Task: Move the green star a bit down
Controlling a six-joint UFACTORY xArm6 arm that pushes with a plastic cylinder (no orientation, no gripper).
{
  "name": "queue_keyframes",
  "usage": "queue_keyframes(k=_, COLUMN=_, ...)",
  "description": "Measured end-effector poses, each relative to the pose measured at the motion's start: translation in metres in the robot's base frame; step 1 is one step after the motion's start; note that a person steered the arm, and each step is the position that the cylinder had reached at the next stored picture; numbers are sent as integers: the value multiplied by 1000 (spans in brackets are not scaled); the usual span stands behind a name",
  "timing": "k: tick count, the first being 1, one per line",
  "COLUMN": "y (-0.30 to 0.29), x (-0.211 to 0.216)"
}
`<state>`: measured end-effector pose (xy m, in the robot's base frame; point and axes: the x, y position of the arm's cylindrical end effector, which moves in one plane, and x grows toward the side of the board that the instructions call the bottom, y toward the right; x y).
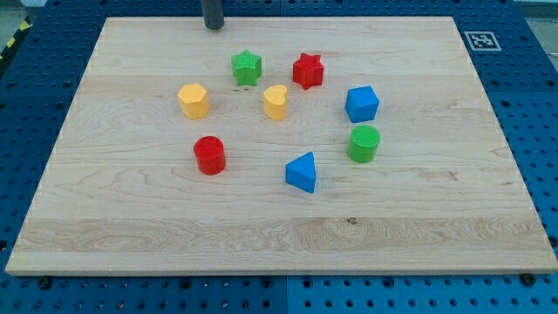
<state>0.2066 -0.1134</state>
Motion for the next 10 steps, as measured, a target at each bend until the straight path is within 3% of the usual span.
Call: queue_keyframes(k=10, y=0, x=-1)
